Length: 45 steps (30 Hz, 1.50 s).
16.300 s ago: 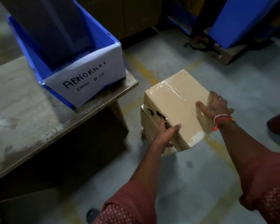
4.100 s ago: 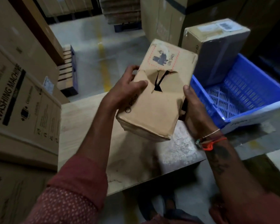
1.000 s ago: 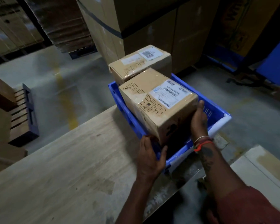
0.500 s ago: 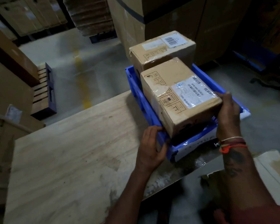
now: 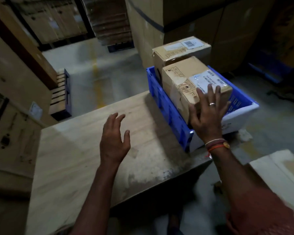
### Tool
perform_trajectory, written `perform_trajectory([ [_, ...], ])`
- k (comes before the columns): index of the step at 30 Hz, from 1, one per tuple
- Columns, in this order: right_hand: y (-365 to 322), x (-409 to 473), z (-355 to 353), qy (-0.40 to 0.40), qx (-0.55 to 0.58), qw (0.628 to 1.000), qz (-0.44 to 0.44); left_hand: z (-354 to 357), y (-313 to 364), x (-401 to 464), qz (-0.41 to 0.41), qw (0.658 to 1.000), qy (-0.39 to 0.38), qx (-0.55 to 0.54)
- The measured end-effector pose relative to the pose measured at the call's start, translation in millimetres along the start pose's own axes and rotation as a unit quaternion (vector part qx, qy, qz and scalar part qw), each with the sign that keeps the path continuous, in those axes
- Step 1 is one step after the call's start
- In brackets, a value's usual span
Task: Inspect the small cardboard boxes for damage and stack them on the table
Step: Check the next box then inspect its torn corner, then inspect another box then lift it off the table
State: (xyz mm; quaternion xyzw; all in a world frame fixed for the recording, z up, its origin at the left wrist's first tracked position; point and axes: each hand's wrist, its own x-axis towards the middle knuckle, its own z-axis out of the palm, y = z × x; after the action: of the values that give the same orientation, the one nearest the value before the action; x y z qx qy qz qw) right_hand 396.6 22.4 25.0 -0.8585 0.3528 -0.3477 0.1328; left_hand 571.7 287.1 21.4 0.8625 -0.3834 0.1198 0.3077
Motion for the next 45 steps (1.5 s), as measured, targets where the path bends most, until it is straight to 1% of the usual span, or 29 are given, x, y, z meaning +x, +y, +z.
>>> perform_trajectory([
  [2,-6.9,-34.0,1.6,0.018,-0.002,0.998,-0.062,1.1,0.1,-31.7,-0.016,1.000,-0.019,0.016],
  [4,-17.0,-69.4,6.8,0.013,0.005,0.989,-0.148,6.3,4.5,-62.2,-0.038,0.996,-0.052,0.057],
  [6,-26.3,-104.5,16.5,-0.047,0.026,0.976,-0.209,12.6,10.9,-90.9,-0.059,0.990,-0.092,0.094],
  [7,-29.4,-123.0,21.9,-0.094,0.032,0.970,-0.222,15.0,15.2,-105.3,-0.068,0.986,-0.114,0.105],
  [9,-32.6,-159.2,29.1,-0.187,0.025,0.957,-0.219,20.2,24.1,-132.0,-0.077,0.978,-0.151,0.121],
  [12,-32.9,-200.0,28.2,-0.289,-0.006,0.941,-0.174,25.7,35.4,-160.1,-0.066,0.968,-0.195,0.142],
  [14,-29.9,-215.1,24.6,-0.319,-0.019,0.938,-0.132,28.3,39.0,-169.4,-0.054,0.962,-0.218,0.153],
  [19,-12.3,-219.3,5.1,-0.284,-0.047,0.957,-0.046,39.8,51.5,-164.7,-0.011,0.954,-0.243,0.175],
  [24,38.1,-218.7,-19.2,-0.257,-0.070,0.964,-0.004,71.4,90.9,-150.7,0.050,0.946,-0.261,0.183],
  [27,84.7,-221.0,-39.4,-0.261,-0.090,0.961,0.017,99.7,137.6,-150.0,0.079,0.947,-0.267,0.162],
  [30,141.5,-220.2,-63.4,-0.266,-0.103,0.957,0.053,138.7,192.6,-158.5,0.093,0.950,-0.278,0.107],
  [34,231.5,-225.4,-95.2,-0.257,-0.134,0.951,0.103,208.1,272.4,-177.5,0.103,0.939,-0.328,0.032],
  [37,289.0,-229.4,-111.2,-0.265,-0.139,0.942,0.151,257.9,316.0,-193.2,0.071,0.928,-0.366,-0.010],
  [39,335.5,-233.2,-117.6,-0.270,-0.145,0.934,0.183,298.3,341.4,-205.1,0.034,0.920,-0.386,-0.049],
  [42,397.6,-235.1,-123.8,-0.273,-0.162,0.924,0.211,350.3,367.4,-221.7,-0.046,0.903,-0.412,-0.108],
  [45,447.5,-232.9,-122.9,-0.282,-0.161,0.918,0.230,392.4,379.3,-237.3,-0.137,0.885,-0.420,-0.145],
])
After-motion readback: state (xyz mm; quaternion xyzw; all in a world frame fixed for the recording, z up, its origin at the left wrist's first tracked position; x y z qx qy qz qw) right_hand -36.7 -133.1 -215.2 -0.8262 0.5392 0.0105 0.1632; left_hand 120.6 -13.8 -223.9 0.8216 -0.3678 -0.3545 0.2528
